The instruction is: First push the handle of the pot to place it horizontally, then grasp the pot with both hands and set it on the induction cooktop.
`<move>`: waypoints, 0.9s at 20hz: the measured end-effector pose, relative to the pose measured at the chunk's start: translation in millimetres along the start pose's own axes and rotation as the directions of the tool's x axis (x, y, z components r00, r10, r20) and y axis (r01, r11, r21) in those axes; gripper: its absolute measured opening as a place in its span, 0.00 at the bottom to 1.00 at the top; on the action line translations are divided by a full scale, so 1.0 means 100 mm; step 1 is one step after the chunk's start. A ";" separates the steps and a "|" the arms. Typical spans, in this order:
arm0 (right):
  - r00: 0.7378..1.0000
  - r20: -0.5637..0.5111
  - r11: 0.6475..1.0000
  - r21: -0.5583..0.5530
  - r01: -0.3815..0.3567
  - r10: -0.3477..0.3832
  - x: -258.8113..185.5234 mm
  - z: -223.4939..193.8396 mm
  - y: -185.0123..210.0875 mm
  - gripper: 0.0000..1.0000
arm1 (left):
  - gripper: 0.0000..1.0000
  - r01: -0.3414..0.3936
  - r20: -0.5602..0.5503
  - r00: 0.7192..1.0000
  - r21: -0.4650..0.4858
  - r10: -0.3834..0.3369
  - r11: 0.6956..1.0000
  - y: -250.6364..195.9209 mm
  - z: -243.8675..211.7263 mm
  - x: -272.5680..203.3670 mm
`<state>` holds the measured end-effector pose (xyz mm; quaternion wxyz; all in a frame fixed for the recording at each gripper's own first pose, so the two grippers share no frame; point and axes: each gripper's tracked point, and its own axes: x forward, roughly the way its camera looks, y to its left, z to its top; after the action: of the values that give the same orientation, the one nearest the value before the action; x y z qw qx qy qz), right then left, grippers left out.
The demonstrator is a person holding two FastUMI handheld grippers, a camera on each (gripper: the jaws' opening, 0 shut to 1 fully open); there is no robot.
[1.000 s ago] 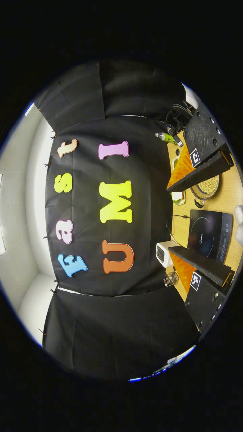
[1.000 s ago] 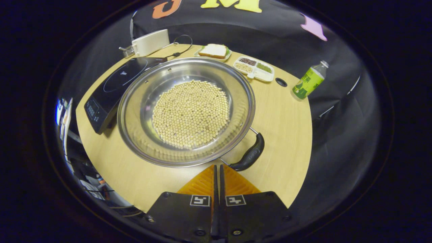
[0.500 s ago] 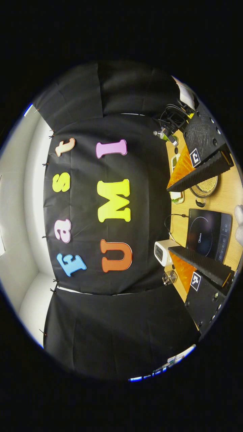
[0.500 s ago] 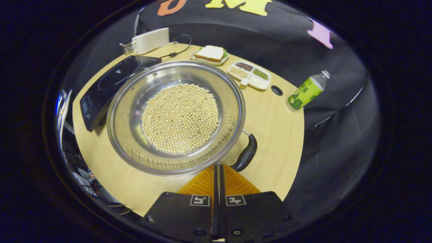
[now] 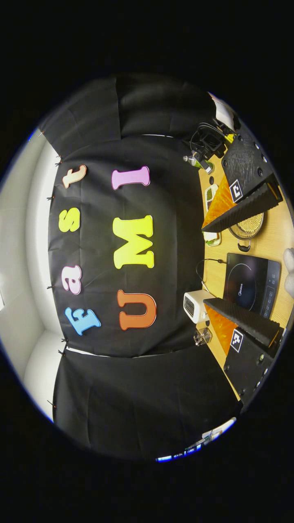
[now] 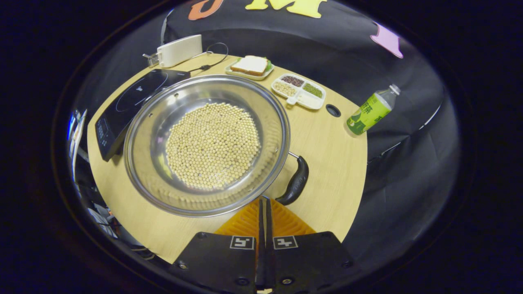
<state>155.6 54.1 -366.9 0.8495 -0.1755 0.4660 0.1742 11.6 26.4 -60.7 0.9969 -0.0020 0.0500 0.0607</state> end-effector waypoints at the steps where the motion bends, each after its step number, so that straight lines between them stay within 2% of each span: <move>1: 1.000 0.003 1.000 0.009 0.000 0.000 0.00 -0.01 -0.01 0.01 | 0.96 0.002 -0.002 1.000 0.002 -0.002 1.000 0.00 -0.01 0.03; 5: 0.997 0.065 0.998 0.057 0.032 -0.036 -0.13 -0.02 -0.10 0.04 | 0.96 0.008 -0.024 1.000 0.012 -0.007 1.000 0.02 -0.15 0.17; 8: 0.989 0.126 0.993 0.090 0.070 -0.081 -0.28 -0.04 -0.23 0.01 | 0.97 0.010 -0.051 0.999 0.016 -0.010 1.000 0.06 -0.31 0.29; 10: 0.983 0.162 0.990 0.122 0.070 -0.089 -0.37 -0.05 -0.26 0.16 | 0.97 0.028 -0.068 0.997 0.021 -0.027 0.999 0.04 -0.41 0.38; 12: 0.979 0.176 0.985 0.158 0.072 -0.100 -0.45 -0.07 -0.30 0.39 | 0.97 0.053 -0.086 0.995 0.031 -0.050 0.998 0.00 -0.52 0.47; 13: 0.976 0.190 0.980 0.189 0.067 -0.103 -0.48 -0.05 -0.31 0.65 | 0.97 0.067 -0.094 0.994 0.035 -0.063 0.997 -0.02 -0.58 0.52; 14: 0.973 0.205 0.973 0.223 0.057 -0.104 -0.54 -0.04 -0.31 0.75 | 0.97 0.082 -0.108 0.991 0.038 -0.077 0.996 -0.04 -0.65 0.57; 15: 0.971 0.210 0.964 0.260 0.054 -0.111 -0.56 -0.04 -0.32 0.73 | 0.97 0.099 -0.119 0.989 0.043 -0.093 0.994 -0.08 -0.74 0.63; 17: 0.967 0.239 0.949 0.316 0.004 -0.084 -0.61 0.01 -0.26 0.83 | 0.97 0.124 -0.159 0.980 0.035 -0.117 0.992 -0.14 -0.95 0.72; 18: 0.967 0.242 0.940 0.341 -0.007 -0.081 -0.60 0.04 -0.24 0.84 | 0.97 0.136 -0.182 0.975 0.030 -0.128 0.990 -0.18 -1.05 0.78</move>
<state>139.3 26.5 -310.7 0.9225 -0.0117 0.3738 0.0960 80.1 16.8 -173.1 0.9900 0.0105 0.1405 -0.0071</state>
